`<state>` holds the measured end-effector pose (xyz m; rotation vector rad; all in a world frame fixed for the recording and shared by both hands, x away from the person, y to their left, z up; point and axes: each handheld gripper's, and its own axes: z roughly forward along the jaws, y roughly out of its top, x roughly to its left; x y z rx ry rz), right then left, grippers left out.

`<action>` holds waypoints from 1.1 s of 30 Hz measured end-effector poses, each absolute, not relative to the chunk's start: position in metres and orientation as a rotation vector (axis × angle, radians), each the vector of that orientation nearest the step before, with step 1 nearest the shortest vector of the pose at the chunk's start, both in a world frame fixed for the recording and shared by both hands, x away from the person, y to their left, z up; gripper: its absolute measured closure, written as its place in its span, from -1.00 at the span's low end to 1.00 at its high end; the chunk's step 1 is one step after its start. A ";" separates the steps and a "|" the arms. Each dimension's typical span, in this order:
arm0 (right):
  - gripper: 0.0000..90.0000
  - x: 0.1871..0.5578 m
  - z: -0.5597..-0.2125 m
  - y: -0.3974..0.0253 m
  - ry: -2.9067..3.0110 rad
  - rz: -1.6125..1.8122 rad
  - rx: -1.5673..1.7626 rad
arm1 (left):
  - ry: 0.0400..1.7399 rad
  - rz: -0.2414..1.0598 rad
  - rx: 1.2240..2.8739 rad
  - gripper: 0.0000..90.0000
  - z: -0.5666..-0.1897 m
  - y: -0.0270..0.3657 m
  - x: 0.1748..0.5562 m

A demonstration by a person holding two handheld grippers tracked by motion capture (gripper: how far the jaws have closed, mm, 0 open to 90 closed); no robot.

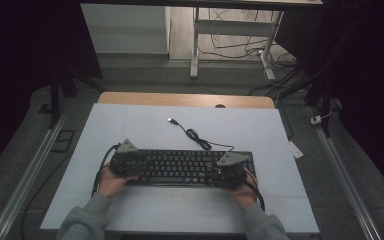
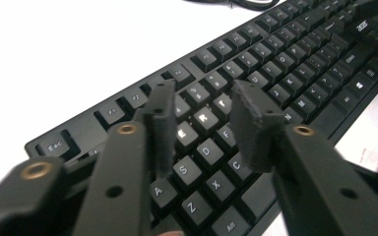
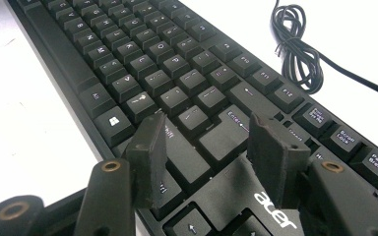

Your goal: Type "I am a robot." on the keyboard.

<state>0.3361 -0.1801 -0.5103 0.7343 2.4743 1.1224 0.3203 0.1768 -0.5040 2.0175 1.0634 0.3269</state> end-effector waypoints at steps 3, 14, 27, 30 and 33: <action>0.09 0.336 -0.510 -0.180 2.474 1.122 0.735 | 1.074 0.327 2.018 0.21 -0.505 0.178 0.320; 0.09 0.336 -0.510 -0.179 2.472 1.133 0.728 | 1.093 0.336 2.020 0.09 -0.506 0.180 0.320; 0.10 0.343 -0.506 -0.153 2.492 1.186 0.697 | 1.101 0.336 2.036 0.05 -0.508 0.179 0.321; 0.13 0.347 -0.505 -0.148 2.490 1.199 0.704 | 1.101 0.336 2.038 0.05 -0.509 0.178 0.321; 0.22 0.349 -0.505 -0.143 2.489 1.199 0.708 | 1.102 0.338 2.037 0.04 -0.509 0.178 0.321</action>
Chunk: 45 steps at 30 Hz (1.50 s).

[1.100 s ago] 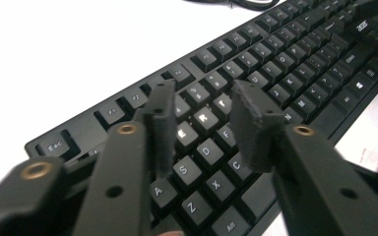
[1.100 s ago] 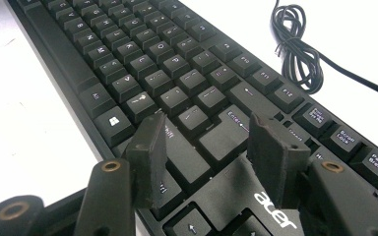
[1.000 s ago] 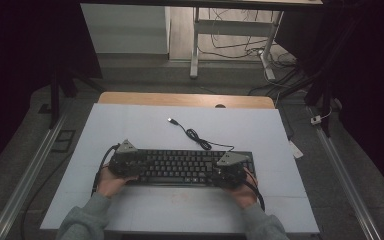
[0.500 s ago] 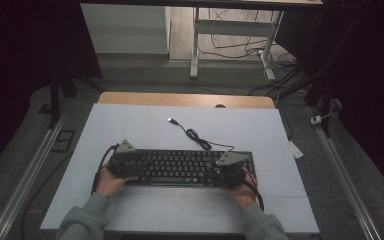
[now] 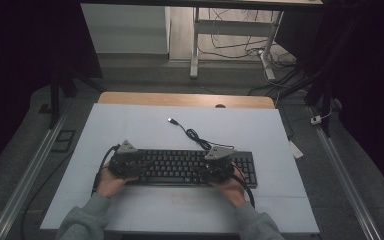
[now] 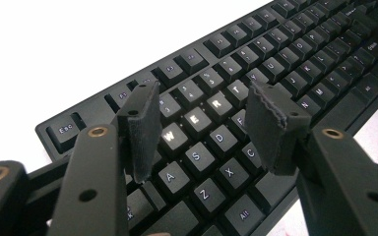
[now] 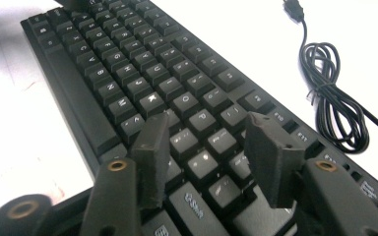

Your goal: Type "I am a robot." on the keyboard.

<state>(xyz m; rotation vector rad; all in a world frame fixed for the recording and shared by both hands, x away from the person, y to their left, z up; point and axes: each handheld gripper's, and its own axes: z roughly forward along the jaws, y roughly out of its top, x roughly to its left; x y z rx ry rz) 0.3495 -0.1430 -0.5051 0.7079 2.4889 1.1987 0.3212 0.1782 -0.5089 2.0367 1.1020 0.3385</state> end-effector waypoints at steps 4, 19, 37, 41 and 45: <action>0.48 0.354 -0.504 -0.137 2.505 1.205 0.708 | 1.101 0.337 2.040 0.04 -0.509 0.178 0.321; 0.99 0.369 -0.506 -0.111 2.582 1.174 0.682 | 1.100 0.332 2.051 0.02 -0.511 0.176 0.322; 0.99 0.378 -0.514 -0.094 2.598 1.140 0.691 | 1.101 0.331 2.061 0.00 -0.512 0.176 0.322; 0.99 0.378 -0.514 -0.094 2.596 1.140 0.693 | 1.101 0.331 2.061 0.00 -0.512 0.176 0.322; 0.99 0.378 -0.515 -0.095 2.597 1.142 0.704 | 1.099 0.330 2.064 0.00 -0.512 0.176 0.322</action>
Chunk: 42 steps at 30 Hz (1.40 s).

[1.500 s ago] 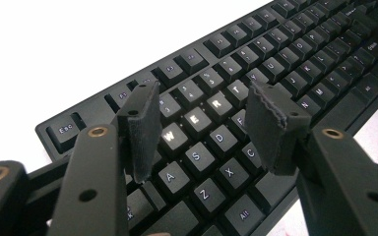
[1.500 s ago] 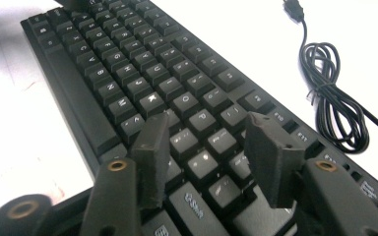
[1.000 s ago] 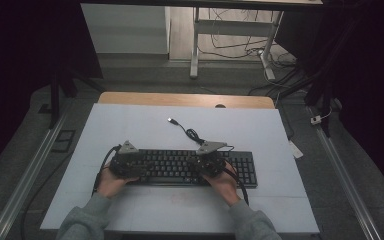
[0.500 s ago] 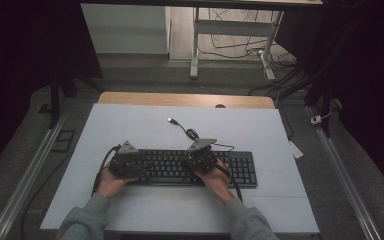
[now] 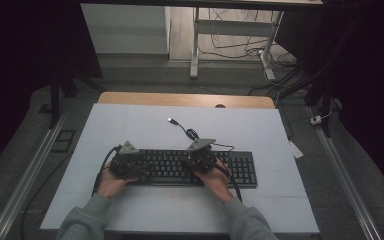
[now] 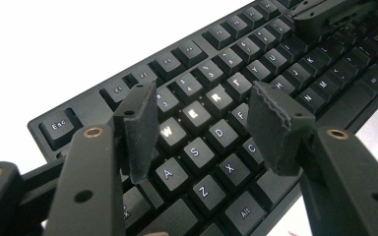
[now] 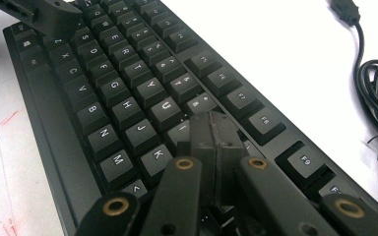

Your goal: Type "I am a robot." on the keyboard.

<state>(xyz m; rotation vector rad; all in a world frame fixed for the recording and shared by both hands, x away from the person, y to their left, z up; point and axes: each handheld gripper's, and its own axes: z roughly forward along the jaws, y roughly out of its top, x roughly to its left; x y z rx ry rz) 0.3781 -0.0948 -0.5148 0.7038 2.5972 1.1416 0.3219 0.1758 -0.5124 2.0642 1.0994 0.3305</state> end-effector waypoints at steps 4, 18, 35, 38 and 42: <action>0.99 0.379 -0.517 -0.096 2.602 1.134 0.722 | 1.101 0.332 2.064 -0.01 -0.512 0.176 0.322; 0.99 0.372 -0.506 -0.104 2.556 1.210 0.699 | 1.101 0.343 2.052 -0.01 -0.511 0.178 0.321; 0.48 0.352 -0.504 -0.151 2.533 1.211 0.759 | 1.099 0.348 2.049 -0.01 -0.510 0.178 0.321; 0.37 0.350 -0.503 -0.156 2.523 1.214 0.757 | 1.100 0.348 2.049 -0.01 -0.510 0.179 0.321; 0.24 0.348 -0.503 -0.158 2.512 1.226 0.751 | 1.099 0.349 2.048 -0.01 -0.510 0.179 0.321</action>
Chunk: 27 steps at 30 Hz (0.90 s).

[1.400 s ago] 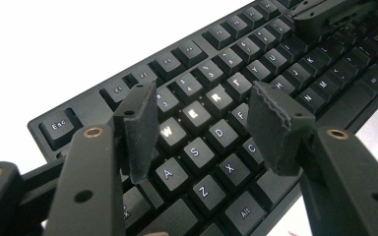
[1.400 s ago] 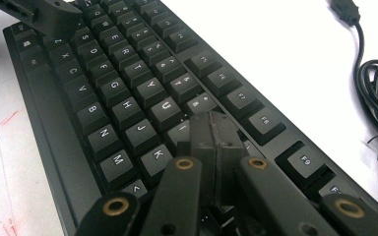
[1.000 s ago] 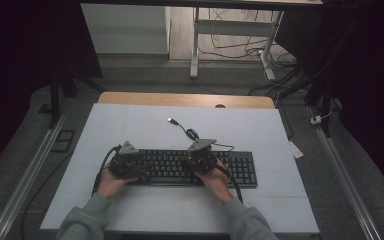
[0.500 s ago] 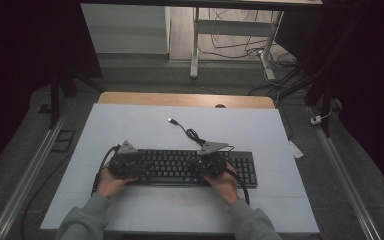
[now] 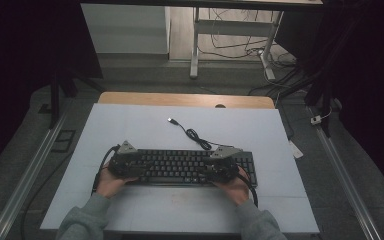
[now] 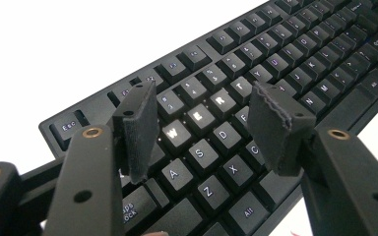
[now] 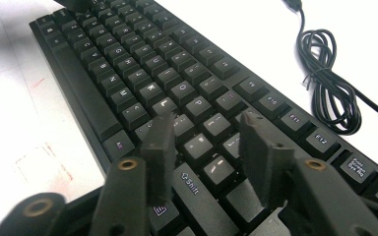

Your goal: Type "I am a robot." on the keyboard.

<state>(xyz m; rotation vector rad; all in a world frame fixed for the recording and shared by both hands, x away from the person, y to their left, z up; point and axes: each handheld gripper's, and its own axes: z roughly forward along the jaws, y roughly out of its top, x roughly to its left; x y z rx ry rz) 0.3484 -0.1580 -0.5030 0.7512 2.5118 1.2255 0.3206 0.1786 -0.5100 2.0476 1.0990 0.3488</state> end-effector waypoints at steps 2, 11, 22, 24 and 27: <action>0.18 0.348 -0.503 -0.158 2.508 1.226 0.750 | 1.098 0.348 2.048 -0.01 -0.510 0.178 0.320; 0.11 0.349 -0.502 -0.158 2.493 1.226 0.739 | 1.078 0.345 2.053 0.02 -0.509 0.175 0.319; 0.11 0.349 -0.504 -0.157 2.500 1.211 0.733 | 0.996 0.307 2.059 0.46 -0.508 0.159 0.314; 0.11 0.350 -0.504 -0.157 2.503 1.210 0.730 | 0.982 0.305 2.065 0.59 -0.508 0.156 0.313; 0.11 0.350 -0.504 -0.157 2.505 1.208 0.729 | 0.954 0.302 2.082 0.79 -0.508 0.151 0.312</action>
